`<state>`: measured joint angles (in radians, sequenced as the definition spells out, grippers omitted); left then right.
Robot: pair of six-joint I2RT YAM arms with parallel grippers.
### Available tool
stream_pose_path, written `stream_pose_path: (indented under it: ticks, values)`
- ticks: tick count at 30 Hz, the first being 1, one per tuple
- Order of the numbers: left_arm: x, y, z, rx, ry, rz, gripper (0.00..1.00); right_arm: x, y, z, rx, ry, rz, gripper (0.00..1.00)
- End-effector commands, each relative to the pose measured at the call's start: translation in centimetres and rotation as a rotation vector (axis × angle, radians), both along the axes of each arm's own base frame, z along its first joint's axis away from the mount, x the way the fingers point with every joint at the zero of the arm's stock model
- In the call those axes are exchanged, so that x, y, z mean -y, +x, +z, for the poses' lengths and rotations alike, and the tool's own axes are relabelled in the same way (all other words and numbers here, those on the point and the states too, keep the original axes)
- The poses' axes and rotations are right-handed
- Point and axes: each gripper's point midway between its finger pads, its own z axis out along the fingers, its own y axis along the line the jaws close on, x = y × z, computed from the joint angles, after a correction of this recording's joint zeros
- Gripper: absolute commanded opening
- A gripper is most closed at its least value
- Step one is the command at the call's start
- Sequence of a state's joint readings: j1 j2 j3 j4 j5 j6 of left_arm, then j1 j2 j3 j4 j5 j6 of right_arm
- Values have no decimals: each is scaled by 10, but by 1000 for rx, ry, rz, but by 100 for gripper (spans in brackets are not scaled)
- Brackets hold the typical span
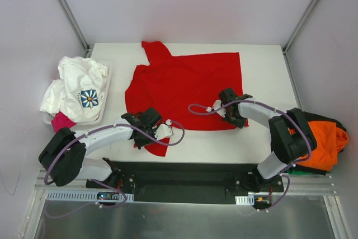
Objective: Fold and stack the t-shirts
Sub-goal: Grap the side of the flattened tshirt closest away from the robot with both arms
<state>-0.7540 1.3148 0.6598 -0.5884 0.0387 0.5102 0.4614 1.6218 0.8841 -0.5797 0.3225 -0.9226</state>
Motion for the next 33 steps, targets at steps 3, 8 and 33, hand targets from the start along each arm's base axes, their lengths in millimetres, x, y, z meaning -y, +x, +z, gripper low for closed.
stream_pose_path:
  ticks: [3, 8, 33]
  values:
    - [14, 36, 37, 208, -72, -28, 0, -9, -23, 41, 38, 73, -8, 1]
    - [16, 44, 53, 270, -96, -33, 0, -14, -33, 60, 47, 98, -2, 1]
    - [-13, 10, 53, 198, -49, -21, 0, 5, -83, 60, -28, 33, 11, 1]
